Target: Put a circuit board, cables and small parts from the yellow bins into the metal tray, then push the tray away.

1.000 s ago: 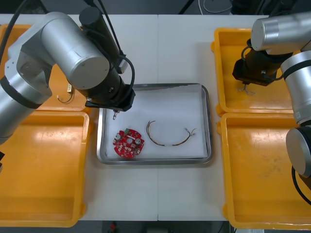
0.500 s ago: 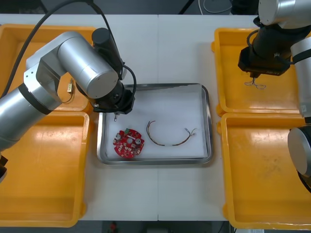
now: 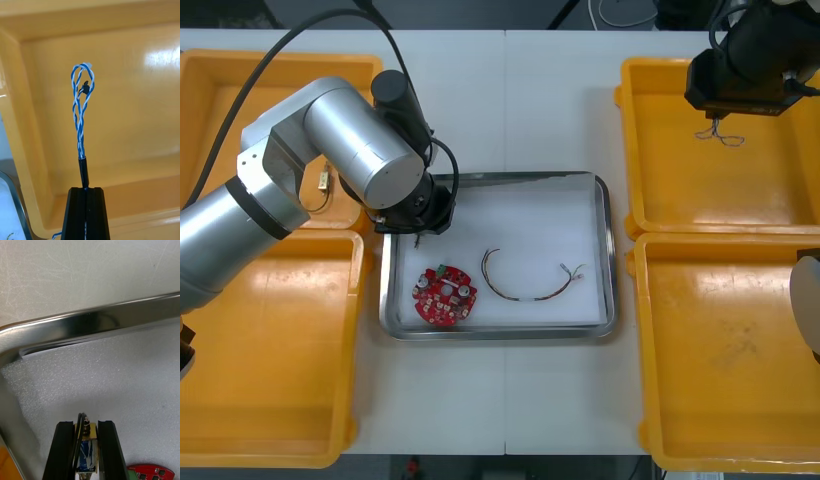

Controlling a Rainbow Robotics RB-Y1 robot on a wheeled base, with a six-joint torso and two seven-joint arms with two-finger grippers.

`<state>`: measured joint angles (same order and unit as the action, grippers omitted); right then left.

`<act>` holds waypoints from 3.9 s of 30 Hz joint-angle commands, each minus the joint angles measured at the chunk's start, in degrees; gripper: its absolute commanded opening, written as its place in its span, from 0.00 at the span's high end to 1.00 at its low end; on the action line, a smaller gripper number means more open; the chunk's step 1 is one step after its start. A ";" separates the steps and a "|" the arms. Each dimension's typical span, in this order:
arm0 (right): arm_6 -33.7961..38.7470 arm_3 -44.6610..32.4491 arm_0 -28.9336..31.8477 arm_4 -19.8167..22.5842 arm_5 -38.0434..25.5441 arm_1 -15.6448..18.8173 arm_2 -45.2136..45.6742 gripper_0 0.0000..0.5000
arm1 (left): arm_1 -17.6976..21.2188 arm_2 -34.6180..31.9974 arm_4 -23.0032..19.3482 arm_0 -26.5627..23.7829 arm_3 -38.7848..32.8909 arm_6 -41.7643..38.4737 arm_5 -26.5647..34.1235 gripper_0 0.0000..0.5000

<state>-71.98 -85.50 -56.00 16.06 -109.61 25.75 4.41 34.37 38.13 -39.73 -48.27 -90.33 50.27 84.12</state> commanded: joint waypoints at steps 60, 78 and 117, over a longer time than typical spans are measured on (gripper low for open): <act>-37.18 -22.43 2.82 14.00 10.20 -2.81 -39.74 1.00 | 5.53 -32.85 2.20 -5.35 8.68 31.65 18.98 0.00; -42.11 -8.02 4.85 14.71 20.66 -1.76 -45.63 1.00 | 5.01 -25.91 1.41 -5.35 22.31 31.21 3.95 0.00; -46.76 -8.10 6.78 20.59 21.54 0.88 -37.72 0.00 | 3.87 -19.23 -0.35 0.10 25.82 31.47 -8.09 0.00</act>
<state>-120.95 -92.35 -49.66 35.89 -85.93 27.30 -37.72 37.69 18.40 -39.58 -48.98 -64.27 76.75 76.84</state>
